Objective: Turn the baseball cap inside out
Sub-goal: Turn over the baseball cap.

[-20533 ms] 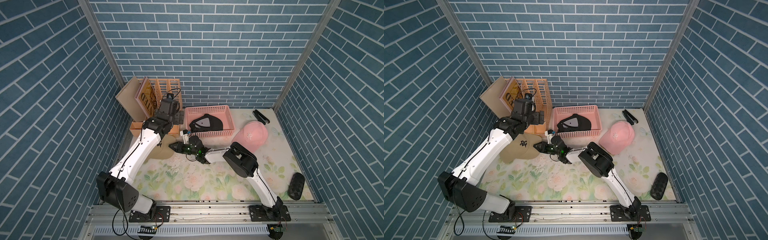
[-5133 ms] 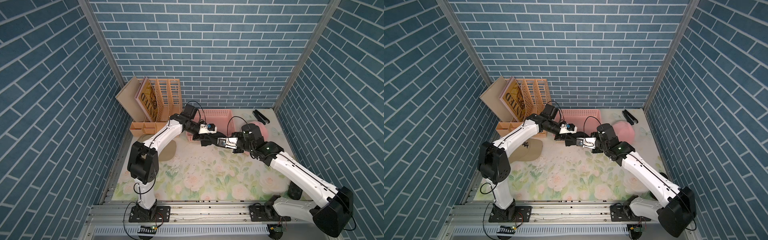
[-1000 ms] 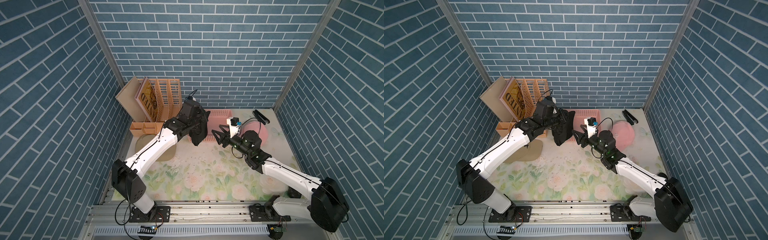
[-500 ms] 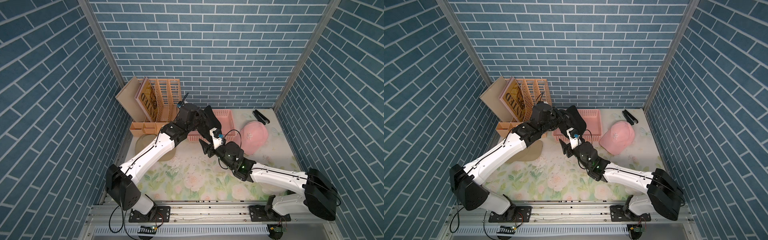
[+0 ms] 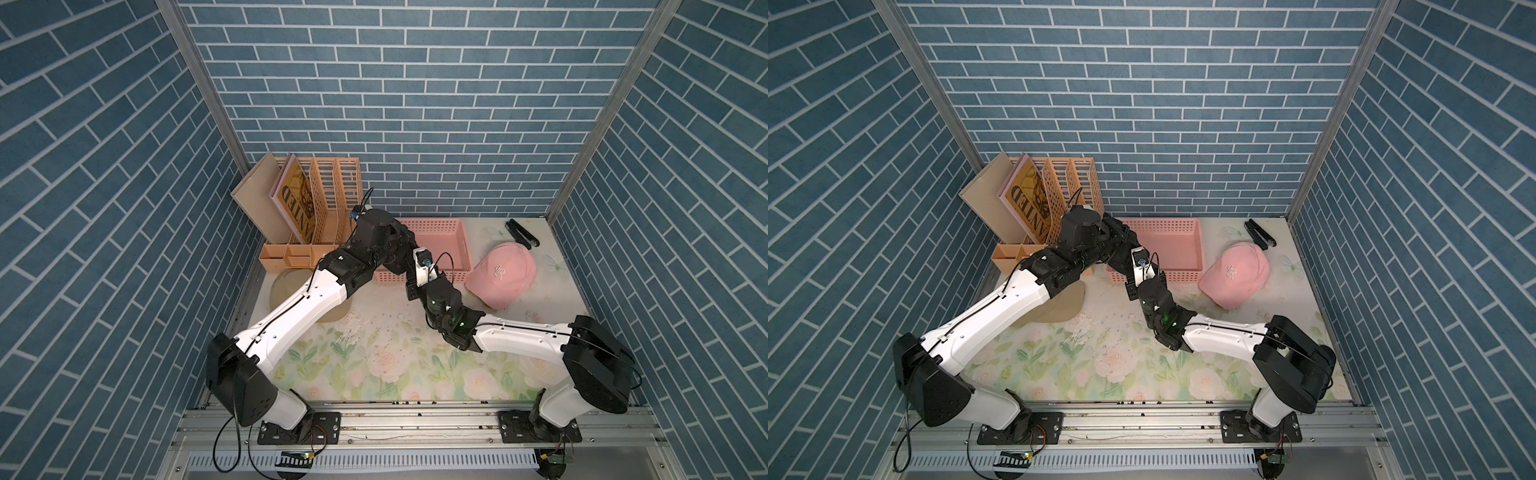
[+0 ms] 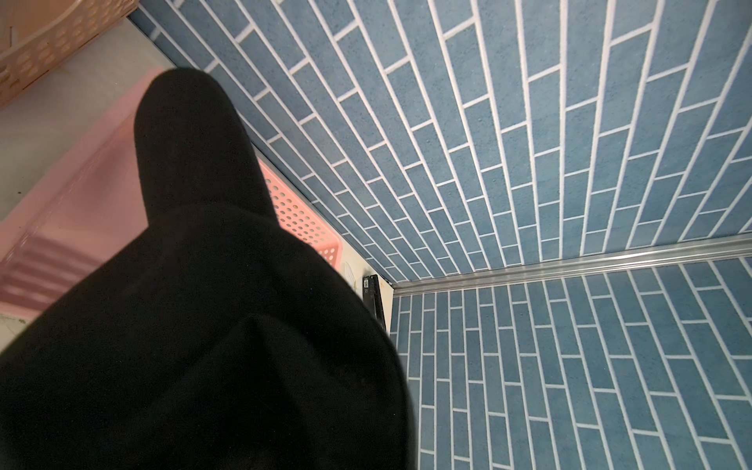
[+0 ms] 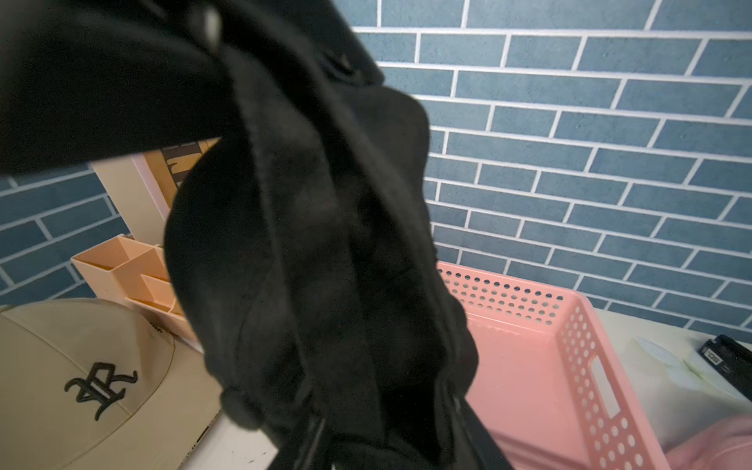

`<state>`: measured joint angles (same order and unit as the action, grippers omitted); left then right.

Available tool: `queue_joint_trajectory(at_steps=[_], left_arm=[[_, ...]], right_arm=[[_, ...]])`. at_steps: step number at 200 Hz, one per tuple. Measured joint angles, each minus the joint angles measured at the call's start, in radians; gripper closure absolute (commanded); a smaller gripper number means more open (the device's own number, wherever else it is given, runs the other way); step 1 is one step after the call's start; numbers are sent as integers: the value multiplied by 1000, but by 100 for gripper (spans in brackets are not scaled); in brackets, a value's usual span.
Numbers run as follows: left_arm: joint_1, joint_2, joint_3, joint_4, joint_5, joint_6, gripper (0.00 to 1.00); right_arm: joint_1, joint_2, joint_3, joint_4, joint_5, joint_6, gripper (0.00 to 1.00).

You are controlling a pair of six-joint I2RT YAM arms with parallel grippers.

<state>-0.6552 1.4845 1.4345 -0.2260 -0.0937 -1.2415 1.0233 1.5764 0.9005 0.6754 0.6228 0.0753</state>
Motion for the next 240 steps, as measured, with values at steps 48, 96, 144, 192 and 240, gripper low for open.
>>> queue_joint_trajectory(at_steps=[48,96,144,192,240], left_arm=[[15,-2,-1,-1,10,38,100],[64,52,76,-69,72,181,100],[88,218,245,-165,300,350,100],[103,412,463,-321,456,517,76],[126,458,554,-407,433,689,51]], right_arm=[[-33,-115,-67,-19,-93,-33,93],[-106,-320,-98,-174,-443,-119,95],[-250,-367,-75,-330,-845,-136,98],[-285,-241,-31,-352,-1063,-133,100],[-339,-214,-31,-269,-1182,-54,100]])
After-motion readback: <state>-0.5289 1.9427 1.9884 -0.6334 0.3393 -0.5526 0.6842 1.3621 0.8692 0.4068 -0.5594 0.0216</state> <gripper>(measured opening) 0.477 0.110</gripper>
